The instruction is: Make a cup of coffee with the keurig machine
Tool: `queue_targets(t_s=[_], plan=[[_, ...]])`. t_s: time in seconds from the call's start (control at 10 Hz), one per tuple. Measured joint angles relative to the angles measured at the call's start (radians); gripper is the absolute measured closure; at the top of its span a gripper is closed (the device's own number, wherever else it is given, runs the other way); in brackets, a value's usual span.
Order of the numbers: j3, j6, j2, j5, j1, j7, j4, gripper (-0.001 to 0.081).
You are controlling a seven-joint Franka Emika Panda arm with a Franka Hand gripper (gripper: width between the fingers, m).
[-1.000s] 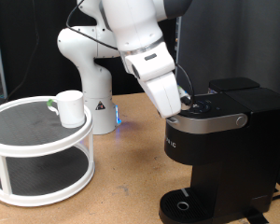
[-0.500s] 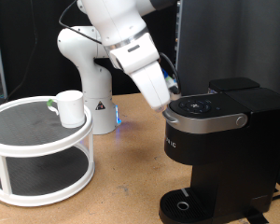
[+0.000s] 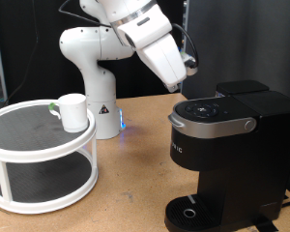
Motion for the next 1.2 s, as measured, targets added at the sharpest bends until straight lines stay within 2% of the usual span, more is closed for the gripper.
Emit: queue_targets(t_s=[0.1,0.3,0.5,0.7,0.9,1.0,1.2], plan=[[0.000,0.018,0.001,0.001,0.000,0.001,-0.005,0.0801],[-0.002,0.108,-0.007,0.144,0.000,0.024,-0.044,0.0801],[-0.020,0.123,-0.041,0.272,-0.005,0.050,-0.091,0.0801],[-0.036,0.071,-0.095,0.234,-0.026,0.076,-0.140,0.0801],[-0.036,0.054,-0.158,0.126,-0.041,0.072,-0.186,0.0801],[-0.037,0.054,-0.155,0.141,-0.041,0.073,-0.186,0.0801],[-0.044,0.063,-0.151,0.291,-0.041,0.066,-0.198,0.0801]])
